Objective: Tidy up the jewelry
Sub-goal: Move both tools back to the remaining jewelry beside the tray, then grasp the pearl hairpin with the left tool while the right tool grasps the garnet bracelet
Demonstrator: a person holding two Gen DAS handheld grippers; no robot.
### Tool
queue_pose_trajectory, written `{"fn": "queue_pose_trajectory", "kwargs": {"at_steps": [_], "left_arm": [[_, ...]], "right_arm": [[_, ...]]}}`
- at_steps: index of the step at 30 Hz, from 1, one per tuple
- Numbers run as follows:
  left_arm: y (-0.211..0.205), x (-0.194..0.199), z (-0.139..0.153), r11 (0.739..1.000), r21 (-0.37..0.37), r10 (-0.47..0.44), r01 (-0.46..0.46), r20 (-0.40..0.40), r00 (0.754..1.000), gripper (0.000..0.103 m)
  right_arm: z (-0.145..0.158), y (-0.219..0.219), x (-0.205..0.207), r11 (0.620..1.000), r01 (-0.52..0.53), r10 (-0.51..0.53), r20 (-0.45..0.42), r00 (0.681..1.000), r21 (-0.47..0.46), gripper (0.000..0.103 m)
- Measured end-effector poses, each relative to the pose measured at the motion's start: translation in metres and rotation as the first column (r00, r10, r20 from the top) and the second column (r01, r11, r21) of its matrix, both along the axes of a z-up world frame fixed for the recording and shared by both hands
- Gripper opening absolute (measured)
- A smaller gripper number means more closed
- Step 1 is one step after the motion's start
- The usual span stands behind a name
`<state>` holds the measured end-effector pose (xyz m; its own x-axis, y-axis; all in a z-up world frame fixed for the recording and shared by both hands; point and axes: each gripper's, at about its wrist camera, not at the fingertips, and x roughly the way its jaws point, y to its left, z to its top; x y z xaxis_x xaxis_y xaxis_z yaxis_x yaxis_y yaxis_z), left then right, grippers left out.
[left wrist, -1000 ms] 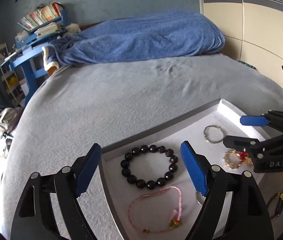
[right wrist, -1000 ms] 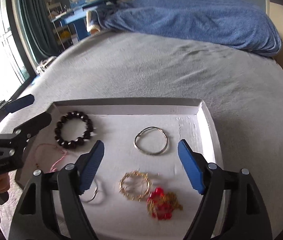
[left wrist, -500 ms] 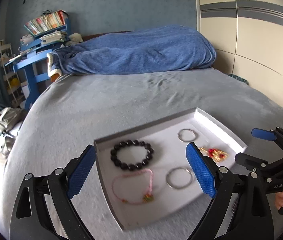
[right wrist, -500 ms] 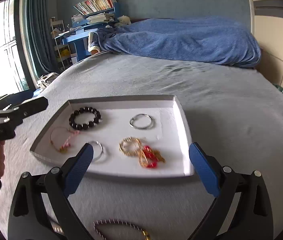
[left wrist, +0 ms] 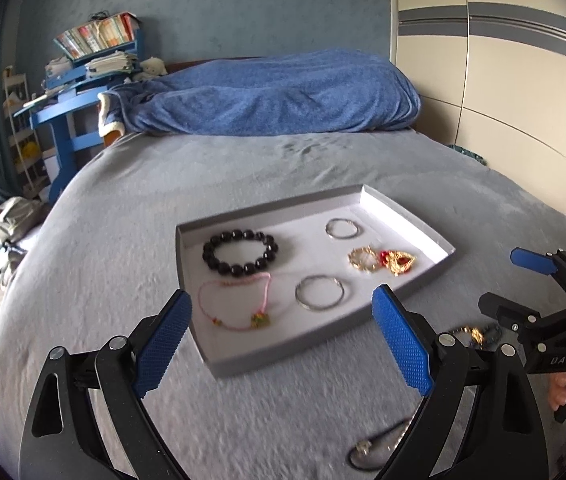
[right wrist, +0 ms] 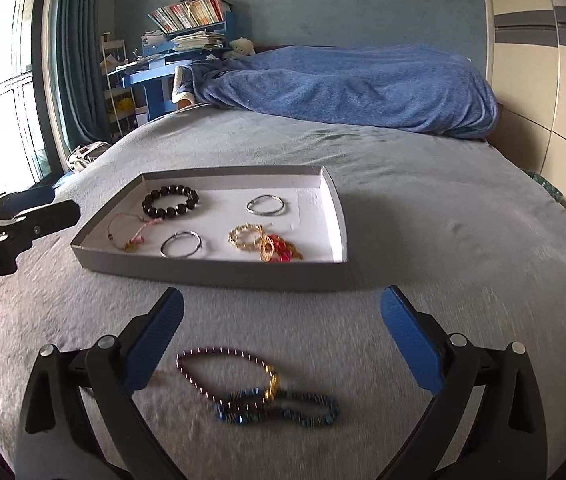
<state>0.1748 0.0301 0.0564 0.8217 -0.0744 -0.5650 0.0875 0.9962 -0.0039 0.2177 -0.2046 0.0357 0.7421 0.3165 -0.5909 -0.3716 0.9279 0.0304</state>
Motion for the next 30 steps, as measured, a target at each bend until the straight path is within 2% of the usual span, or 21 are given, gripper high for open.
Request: {"fn": "queue_pose_trajectory", "kwargs": {"at_steps": [16,22,30], "left_arm": [[-0.012,-0.054,-0.043,1.0,-0.015,-0.008,0.007,-0.08,0.997,0.091],[-0.013,-0.065,-0.048,0.999,-0.035,-0.011,0.008,-0.09,0.996,0.091],[-0.025,-0.079,-0.057,0.998,-0.023,-0.064,0.062,-0.097,0.993,0.091]], "right_arm": [[-0.023,-0.029,-0.036,0.999,0.044,-0.044,-0.034,0.998,0.0,0.097],[-0.029,-0.035,-0.049,0.999,0.047,-0.047,-0.055,0.997,-0.002,0.097],[-0.034,-0.038,-0.055,0.999,0.038,-0.038,-0.081,0.996,-0.003,0.097]]}}
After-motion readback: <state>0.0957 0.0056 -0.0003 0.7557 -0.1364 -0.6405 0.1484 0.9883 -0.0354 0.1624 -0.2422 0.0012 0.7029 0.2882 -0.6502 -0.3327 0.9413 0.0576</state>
